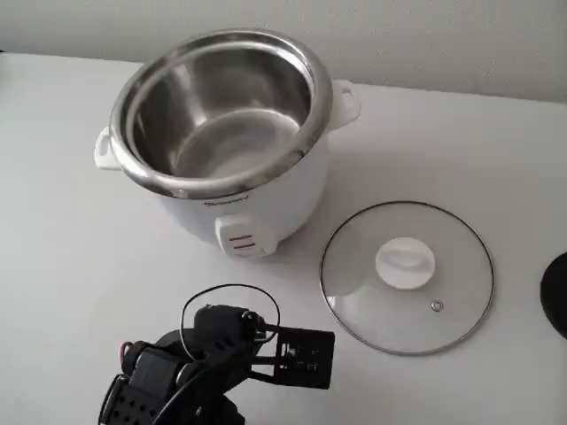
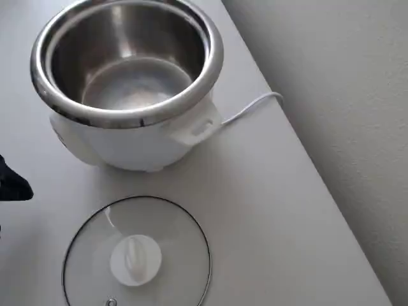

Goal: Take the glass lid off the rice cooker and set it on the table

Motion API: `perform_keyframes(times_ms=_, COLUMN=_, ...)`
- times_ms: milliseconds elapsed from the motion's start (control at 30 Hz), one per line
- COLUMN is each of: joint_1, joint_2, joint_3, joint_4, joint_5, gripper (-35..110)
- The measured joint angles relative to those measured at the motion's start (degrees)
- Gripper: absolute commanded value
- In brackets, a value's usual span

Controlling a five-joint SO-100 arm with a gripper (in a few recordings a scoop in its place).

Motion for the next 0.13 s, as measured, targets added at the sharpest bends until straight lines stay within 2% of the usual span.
perform_keyframes(times_ms=133, joint_1=0.0, joint_2=0.0, joint_3=0.0, joint_4=0.0, joint_5=0.0, gripper=0)
